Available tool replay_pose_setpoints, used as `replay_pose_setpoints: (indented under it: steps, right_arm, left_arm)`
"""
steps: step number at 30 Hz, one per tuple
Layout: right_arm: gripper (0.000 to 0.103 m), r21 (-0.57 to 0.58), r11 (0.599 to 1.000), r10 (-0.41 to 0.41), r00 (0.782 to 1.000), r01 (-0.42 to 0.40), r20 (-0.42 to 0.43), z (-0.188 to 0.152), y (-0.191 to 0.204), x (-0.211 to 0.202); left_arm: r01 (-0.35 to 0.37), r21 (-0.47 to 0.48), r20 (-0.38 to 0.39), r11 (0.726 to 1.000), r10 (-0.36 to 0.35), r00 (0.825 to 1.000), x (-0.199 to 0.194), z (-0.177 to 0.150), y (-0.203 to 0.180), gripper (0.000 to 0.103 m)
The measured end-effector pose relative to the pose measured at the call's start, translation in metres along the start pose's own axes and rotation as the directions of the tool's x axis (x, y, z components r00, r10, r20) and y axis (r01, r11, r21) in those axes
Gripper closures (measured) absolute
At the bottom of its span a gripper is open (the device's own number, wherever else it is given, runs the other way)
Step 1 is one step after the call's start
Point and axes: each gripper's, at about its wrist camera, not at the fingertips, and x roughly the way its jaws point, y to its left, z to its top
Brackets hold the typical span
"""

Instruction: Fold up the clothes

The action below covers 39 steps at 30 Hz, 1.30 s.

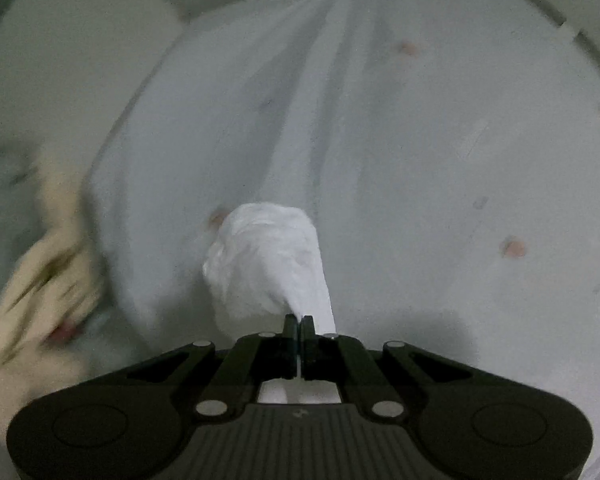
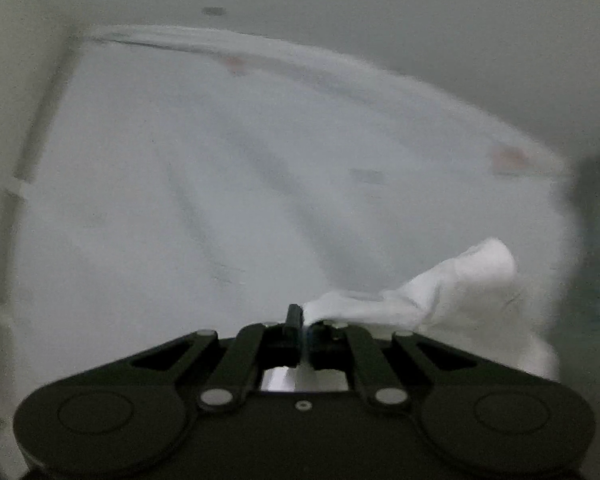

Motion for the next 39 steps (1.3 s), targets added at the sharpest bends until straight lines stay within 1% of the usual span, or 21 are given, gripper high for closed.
replay_pose_setpoints:
  steps: [1,3,5,7,9,10,12,14,15,18,21,22,24,25,26,29,30,31,32,34,39]
  right_arm:
    - [0.099,0.011,0.996,-0.093,0.996,0.093,-0.018,-0.007,-0.026,-0.023]
    - [0.099,0.071,0.953,-0.289,0.955,0.293,-0.061,-0.03,-0.082,-0.073]
    - [0.098,0.138,0.858,-0.483,0.869,0.494,-0.109,-0.053,-0.138,-0.121]
    - [0.096,0.218,0.759,-0.591,0.79,0.613,-0.165,-0.077,-0.185,-0.156]
    - [0.093,0.363,0.676,-0.612,0.763,0.642,-0.21,-0.098,-0.22,-0.185]
    - [0.092,0.443,0.666,-0.584,0.789,0.6,-0.19,-0.105,-0.233,-0.198]
    - [0.091,0.518,0.664,-0.552,0.821,0.539,-0.147,-0.109,-0.239,-0.211]
    - [0.092,0.472,0.685,-0.56,0.816,0.555,-0.146,-0.103,-0.231,-0.211]
    - [0.096,0.412,0.709,-0.569,0.809,0.573,-0.146,-0.1,-0.222,-0.208]
    - [0.098,0.3,0.772,-0.547,0.826,0.561,-0.137,-0.085,-0.198,-0.207]
    - [0.098,0.363,0.822,-0.434,0.895,0.439,-0.1,-0.077,-0.169,-0.219]
    - [0.098,0.348,0.839,-0.418,0.905,0.419,-0.081,-0.07,-0.165,-0.219]
    - [0.099,0.296,0.867,-0.404,0.913,0.401,-0.051,-0.057,-0.154,-0.223]
    - [0.099,0.252,0.873,-0.419,0.907,0.417,-0.051,-0.054,-0.151,-0.226]
    - [0.098,0.191,0.862,-0.464,0.882,0.47,-0.077,-0.051,-0.151,-0.227]
    - [0.092,0.087,0.757,-0.628,0.757,0.648,-0.179,-0.056,-0.168,-0.23]
    - [0.089,0.064,0.716,-0.673,0.711,0.695,-0.203,-0.06,-0.175,-0.231]
    - [0.082,0.055,0.688,-0.697,0.681,0.723,-0.227,-0.064,-0.181,-0.234]
    - [0.078,0.064,0.681,-0.697,0.673,0.729,-0.248,-0.068,-0.185,-0.237]
    - [0.058,0.084,0.674,-0.693,0.667,0.734,-0.275,-0.074,-0.189,-0.237]
    - [0.051,0.048,0.65,-0.725,0.638,0.758,-0.26,-0.073,-0.187,-0.235]
  left_arm:
    - [-0.088,-0.033,-0.001,0.996,0.088,0.996,-0.008,-0.018,0.014,0.102]
    - [-0.254,-0.089,-0.106,0.963,0.245,0.964,-0.027,-0.067,0.051,0.103]
    - [-0.392,-0.109,-0.206,0.914,0.365,0.908,-0.046,-0.115,0.089,0.103]
    - [-0.5,-0.106,-0.282,0.86,0.456,0.844,-0.062,-0.152,0.124,0.103]
    - [-0.566,-0.13,-0.337,0.814,0.501,0.797,-0.08,-0.178,0.157,0.103]
    - [-0.58,-0.148,-0.353,0.801,0.505,0.787,-0.087,-0.186,0.168,0.103]
    - [-0.566,-0.169,-0.349,0.807,0.488,0.8,-0.095,-0.189,0.173,0.103]
    - [-0.541,-0.167,-0.326,0.824,0.472,0.819,-0.099,-0.185,0.166,0.103]
    - [-0.529,-0.166,-0.315,0.833,0.463,0.828,-0.102,-0.183,0.162,0.103]
    - [-0.491,-0.16,-0.281,0.856,0.437,0.855,-0.108,-0.177,0.151,0.103]
    - [-0.453,-0.147,-0.233,0.879,0.415,0.88,-0.121,-0.163,0.13,0.103]
    - [-0.462,-0.125,-0.234,0.878,0.426,0.874,-0.122,-0.161,0.127,0.103]
    - [-0.498,-0.08,-0.261,0.864,0.464,0.847,-0.123,-0.17,0.134,0.103]
    - [-0.515,-0.057,-0.274,0.855,0.483,0.832,-0.123,-0.174,0.137,0.102]
    - [-0.531,-0.034,-0.286,0.846,0.501,0.817,-0.124,-0.178,0.14,0.102]
    - [-0.577,0.038,-0.319,0.816,0.557,0.767,-0.125,-0.191,0.15,0.102]
    - [-0.598,0.019,-0.349,0.801,0.566,0.747,-0.124,-0.198,0.16,0.101]
    - [-0.608,0.001,-0.358,0.794,0.568,0.741,-0.125,-0.201,0.165,0.101]
    - [-0.611,-0.006,-0.352,0.792,0.57,0.742,-0.127,-0.201,0.165,0.098]
    - [-0.616,-0.02,-0.339,0.787,0.575,0.745,-0.132,-0.201,0.165,0.094]
    - [-0.621,0.001,-0.287,0.783,0.595,0.75,-0.133,-0.188,0.158,0.087]
